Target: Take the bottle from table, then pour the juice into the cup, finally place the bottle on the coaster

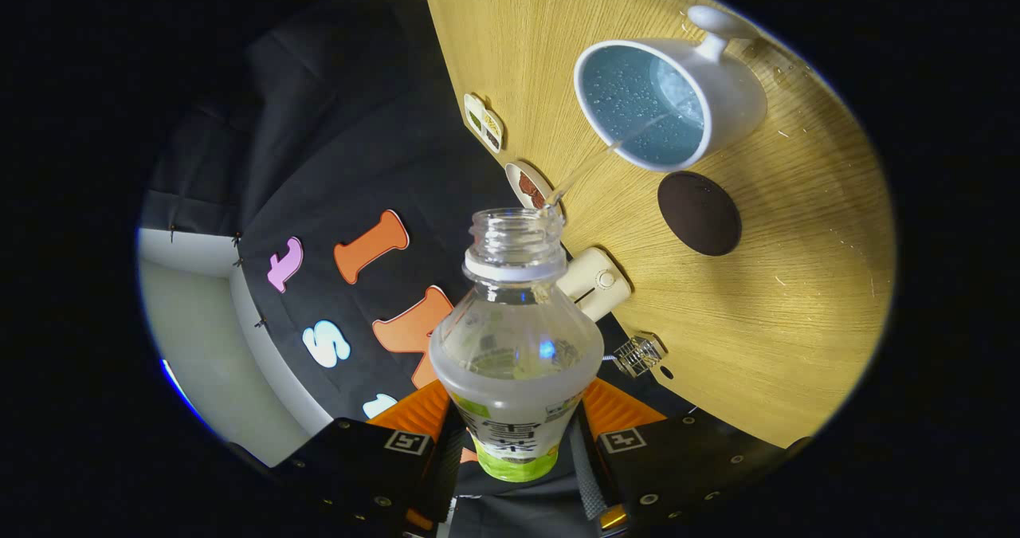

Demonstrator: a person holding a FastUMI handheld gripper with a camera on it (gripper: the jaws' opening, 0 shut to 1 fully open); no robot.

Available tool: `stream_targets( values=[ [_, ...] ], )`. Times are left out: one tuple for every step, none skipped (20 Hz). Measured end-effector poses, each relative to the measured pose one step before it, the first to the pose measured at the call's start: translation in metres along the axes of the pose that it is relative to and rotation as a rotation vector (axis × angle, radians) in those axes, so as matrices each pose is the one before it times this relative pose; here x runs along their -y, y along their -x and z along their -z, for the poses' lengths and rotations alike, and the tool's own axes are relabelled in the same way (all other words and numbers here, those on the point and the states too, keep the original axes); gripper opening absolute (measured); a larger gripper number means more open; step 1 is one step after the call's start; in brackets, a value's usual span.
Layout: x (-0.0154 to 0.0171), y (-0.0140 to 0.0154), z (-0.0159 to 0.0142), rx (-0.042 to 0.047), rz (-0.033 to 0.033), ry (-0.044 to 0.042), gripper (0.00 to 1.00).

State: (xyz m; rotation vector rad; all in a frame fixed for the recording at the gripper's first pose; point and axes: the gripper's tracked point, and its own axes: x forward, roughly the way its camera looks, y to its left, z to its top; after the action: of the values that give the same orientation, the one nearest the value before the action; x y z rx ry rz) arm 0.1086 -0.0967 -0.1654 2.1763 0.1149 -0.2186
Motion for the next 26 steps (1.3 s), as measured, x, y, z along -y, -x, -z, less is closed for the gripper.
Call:
stream_targets(
  values=[
    [-0.00029,-0.00004,-0.00084,0.00025,-0.00321,-0.00705,0.63],
    [-0.00093,0.00000,0.00081,0.00152,-0.00005,-0.00957,0.63],
    [0.00009,-0.00040,-0.00098,0.00113,0.00021,-0.00785,0.63],
    [0.00036,0.00032,-0.00036,0.00193,0.00143,-0.00706,0.63],
    [-0.00112,0.00009,-0.00050,0.00174,0.00156,-0.00839,0.63],
    [-0.00069,0.00002,0.00005,0.00179,0.00079,-0.00672,0.63],
    [0.00017,-0.00040,0.00014,-0.00030,0.00210,-0.00700,0.63],
    [0.00068,-0.00054,-0.00019,-0.00083,0.00087,-0.00879,0.63],
    [-0.00019,-0.00072,0.00072,-0.00186,0.00215,-0.00924,0.63],
    [0.00112,-0.00075,-0.00018,-0.00388,0.00349,-0.00729,0.63],
    [0.00062,-0.00068,-0.00068,-0.00013,0.00088,-0.00521,0.63],
    [0.00028,-0.00041,0.00081,0.00030,0.00392,-0.00543,0.63],
    [-0.00020,0.00008,0.00063,0.00063,0.00219,-0.00714,0.63],
    [0.00018,-0.00089,-0.00049,0.00125,0.00149,-0.00588,0.63],
    [0.00020,0.00079,0.00014,0.00199,0.00163,-0.00400,0.63],
    [0.00063,0.00127,-0.00006,0.00280,0.00178,-0.00113,0.63],
    [-0.00174,-0.00085,-0.00060,0.00286,0.00328,-0.00138,0.63],
    [-0.00038,-0.00054,-0.00017,0.00222,0.00025,-0.00374,0.63],
    [0.00002,-0.00021,0.00002,0.00243,0.00069,-0.00318,0.63],
    [0.00020,-0.00005,-0.00049,0.00277,0.00236,-0.00363,0.63],
    [-0.00071,0.00023,-0.00050,0.00159,-0.00023,-0.00483,0.63],
    [0.00040,-0.00008,-0.00053,0.00172,0.00091,-0.00520,0.63],
    [-0.00006,-0.00033,-0.00041,0.00205,0.00140,-0.00498,0.63],
    [-0.00084,0.00055,-0.00082,0.00156,-0.00011,-0.00504,0.63],
    [0.00001,-0.00112,0.00000,0.00020,-0.00141,-0.00498,0.63],
    [-0.00022,-0.00005,0.00121,-0.00071,-0.00040,-0.00328,0.63]
  ],
)
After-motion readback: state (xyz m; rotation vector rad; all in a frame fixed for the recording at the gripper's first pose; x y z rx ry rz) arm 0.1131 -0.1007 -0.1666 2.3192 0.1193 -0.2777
